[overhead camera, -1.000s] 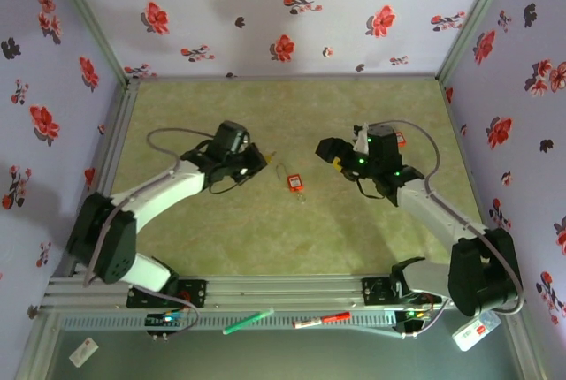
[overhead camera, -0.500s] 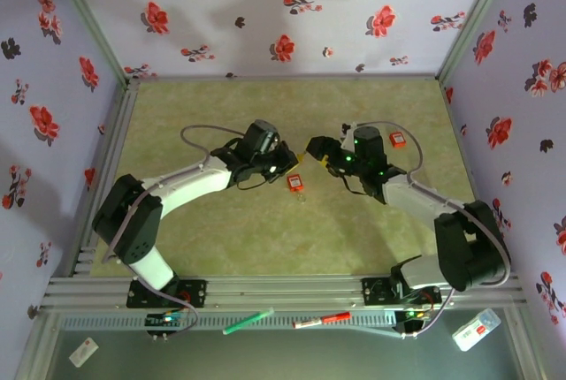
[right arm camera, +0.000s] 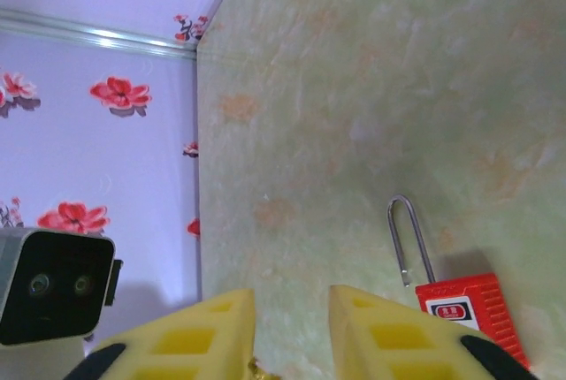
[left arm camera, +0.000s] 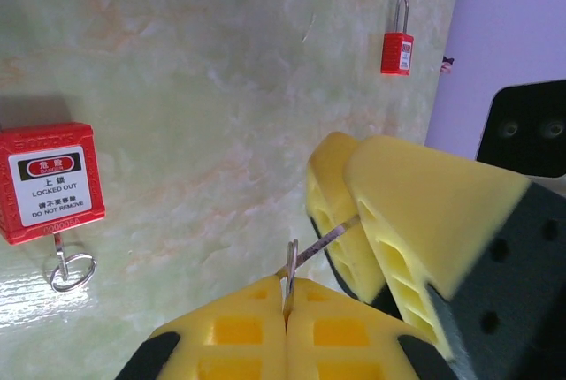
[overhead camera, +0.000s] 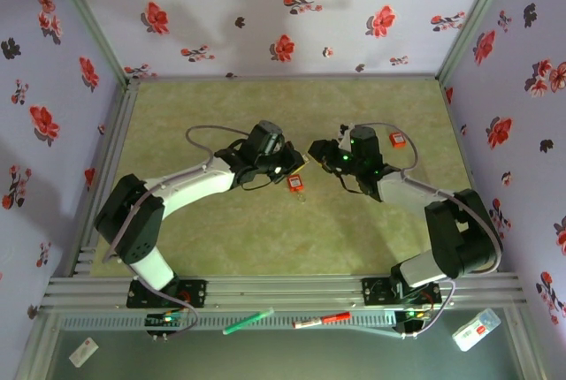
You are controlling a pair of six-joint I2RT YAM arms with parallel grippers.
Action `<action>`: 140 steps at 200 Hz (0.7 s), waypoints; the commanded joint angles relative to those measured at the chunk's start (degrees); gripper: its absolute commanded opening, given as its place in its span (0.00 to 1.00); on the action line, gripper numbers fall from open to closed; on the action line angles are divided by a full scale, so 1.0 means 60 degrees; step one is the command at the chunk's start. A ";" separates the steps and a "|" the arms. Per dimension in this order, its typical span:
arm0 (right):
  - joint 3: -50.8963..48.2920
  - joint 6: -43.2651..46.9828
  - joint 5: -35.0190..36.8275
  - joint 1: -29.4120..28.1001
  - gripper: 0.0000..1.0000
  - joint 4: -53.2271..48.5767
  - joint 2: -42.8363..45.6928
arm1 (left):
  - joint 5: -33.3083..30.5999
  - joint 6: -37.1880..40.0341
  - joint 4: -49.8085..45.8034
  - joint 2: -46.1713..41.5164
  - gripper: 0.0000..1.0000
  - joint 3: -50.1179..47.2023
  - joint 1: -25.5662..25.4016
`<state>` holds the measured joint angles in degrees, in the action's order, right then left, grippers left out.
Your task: Unlock with the key
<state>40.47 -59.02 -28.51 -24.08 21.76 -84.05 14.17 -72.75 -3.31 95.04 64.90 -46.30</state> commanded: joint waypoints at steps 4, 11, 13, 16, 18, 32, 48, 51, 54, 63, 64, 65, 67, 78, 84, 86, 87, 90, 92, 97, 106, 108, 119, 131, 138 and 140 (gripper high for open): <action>0.0190 -0.0079 0.0021 -0.0083 0.13 0.0177 -0.0043 | 0.0152 -0.0072 0.0413 0.0126 0.00 0.0138 -0.0076; 0.0173 -0.0080 0.0019 -0.0082 0.09 0.0159 -0.0011 | 0.0162 -0.0038 0.0416 0.0121 0.00 0.0140 -0.0076; 0.0174 -0.0080 0.0013 -0.0076 0.08 0.0154 0.0012 | 0.0169 -0.0027 0.0419 0.0114 0.00 0.0136 -0.0076; 0.0171 -0.0083 0.0026 -0.0075 0.07 0.0146 0.0028 | 0.0170 0.0001 0.0420 0.0112 0.00 0.0137 -0.0085; 0.0170 -0.0073 0.0034 -0.0074 0.05 0.0119 0.0051 | 0.0171 0.0027 0.0413 0.0111 0.00 0.0139 -0.0078; 0.0173 -0.0010 0.0106 -0.0075 0.00 -0.0050 0.0179 | 0.0170 0.0077 0.0534 0.0075 0.00 0.0054 -0.0076; 0.0227 0.0066 0.0118 -0.0074 0.00 -0.0230 0.0332 | 0.0232 0.0042 0.0918 0.0046 0.00 -0.0158 -0.0047; 0.0250 0.0089 0.0101 -0.0082 0.00 -0.0280 0.0371 | 0.0260 0.0040 0.1030 0.0026 0.00 -0.0227 -0.0035; 0.0276 0.0106 0.0095 -0.0081 0.00 -0.0337 0.0407 | 0.0280 0.0040 0.1143 0.0009 0.00 -0.0285 -0.0021; 0.0366 0.0188 0.0064 -0.0074 0.00 -0.0561 0.0511 | 0.0281 0.0084 0.1618 -0.0097 0.06 -0.0546 0.0051; 0.0377 0.0194 0.0064 -0.0074 0.00 -0.0600 0.0521 | 0.0278 0.0084 0.1678 -0.0117 0.10 -0.0591 0.0075; 0.0383 0.0203 0.0072 -0.0074 0.00 -0.0626 0.0541 | 0.0276 0.0084 0.1745 -0.0135 0.15 -0.0614 0.0080; 0.0406 0.0240 0.0085 -0.0063 0.00 -0.0686 0.0575 | 0.0256 0.0102 0.1887 -0.0177 0.23 -0.0712 0.0103; 0.0508 0.0418 0.0224 -0.0042 0.00 -0.1122 0.0868 | 0.0020 0.0204 0.2687 -0.0529 0.58 -0.1251 0.0259; 0.0586 0.0506 0.0337 0.0016 0.00 -0.1422 0.1080 | -0.0062 0.0357 0.3319 -0.0757 0.68 -0.1611 0.0338; 0.0621 0.0536 0.0352 0.0032 0.00 -0.1508 0.1160 | -0.0084 0.0416 0.3558 -0.0831 0.72 -0.1726 0.0346; 0.0637 0.0550 0.0370 0.0045 0.00 -0.1571 0.1183 | -0.0088 0.0440 0.3688 -0.0865 0.74 -0.1775 0.0370; 0.0687 0.0587 0.0396 0.0080 0.00 -0.1707 0.1296 | -0.0099 0.0488 0.4027 -0.0952 0.77 -0.2009 0.0418; 0.0742 0.0611 0.0411 0.0125 0.00 -0.1817 0.1379 | -0.0094 0.0511 0.4372 -0.1008 0.81 -0.2148 0.0447; 0.0873 0.0675 0.0437 0.0209 0.00 -0.2070 0.1501 | -0.0107 0.0526 0.5165 -0.1130 0.85 -0.2449 0.0524; 0.1175 0.0618 0.0396 0.0417 0.00 -0.2545 0.1749 | -0.0108 0.0551 0.6868 -0.1218 0.95 -0.3069 0.0617; 0.1237 0.0578 0.0356 0.0466 0.00 -0.2627 0.1807 | -0.0107 0.0563 0.7210 -0.1213 0.98 -0.3200 0.0632; 0.1575 0.0372 0.0052 0.0703 0.00 -0.2685 0.1994 | -0.0202 0.0664 0.8994 -0.1085 1.00 -0.3585 0.0651; 0.2260 0.0631 0.0005 0.0818 0.00 -0.3491 0.2079 | -0.0267 0.0818 0.9777 -0.0774 1.00 -0.3476 0.0606; 0.2692 0.0914 0.0006 0.0833 0.00 -0.4145 0.2077 | -0.0290 0.0938 1.0059 -0.0561 1.00 -0.3269 0.0525; 0.2818 0.1007 -0.0001 0.0826 0.00 -0.4309 0.2068 | -0.0284 0.0968 1.0147 -0.0492 1.00 -0.3221 0.0496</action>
<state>49.76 -56.86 -27.64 -20.08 5.58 -73.36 13.58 -70.61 36.23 89.97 43.99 -42.54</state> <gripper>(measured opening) 0.067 0.993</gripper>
